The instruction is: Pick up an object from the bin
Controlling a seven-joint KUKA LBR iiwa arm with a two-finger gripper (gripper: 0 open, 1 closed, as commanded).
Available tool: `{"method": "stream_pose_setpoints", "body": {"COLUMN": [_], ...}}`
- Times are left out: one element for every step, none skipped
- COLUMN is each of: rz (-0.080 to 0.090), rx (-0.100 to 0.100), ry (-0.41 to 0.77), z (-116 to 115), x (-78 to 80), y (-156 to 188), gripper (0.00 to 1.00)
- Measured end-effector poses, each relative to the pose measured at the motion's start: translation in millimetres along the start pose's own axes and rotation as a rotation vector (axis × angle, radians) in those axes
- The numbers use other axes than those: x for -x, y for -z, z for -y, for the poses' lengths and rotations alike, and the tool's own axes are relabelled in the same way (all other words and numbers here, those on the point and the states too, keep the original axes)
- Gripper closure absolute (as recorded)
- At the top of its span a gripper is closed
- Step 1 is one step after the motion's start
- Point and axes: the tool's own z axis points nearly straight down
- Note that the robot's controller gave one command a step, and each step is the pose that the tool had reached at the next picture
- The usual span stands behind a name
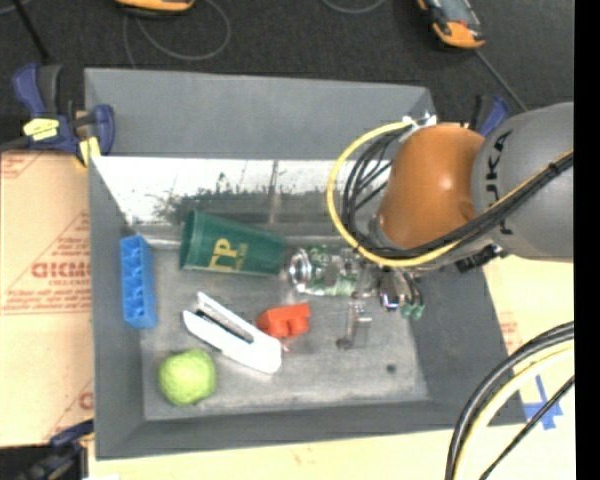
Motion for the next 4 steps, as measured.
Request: {"method": "stream_pose_setpoints", "body": {"rz": [0.007,0.016,0.005,0.008], "rx": [0.000,-0.001,-0.001,-0.002], "ry": [0.000,0.030,0.197,0.463], "z": [0.1,-22.3,-42.4,-48.0], "x": [1.4,12.3,9.0,5.9], "y": [4.6,-37.0,-70.2,-77.7], "gripper": [0.00,0.00,0.00,1.00]}}
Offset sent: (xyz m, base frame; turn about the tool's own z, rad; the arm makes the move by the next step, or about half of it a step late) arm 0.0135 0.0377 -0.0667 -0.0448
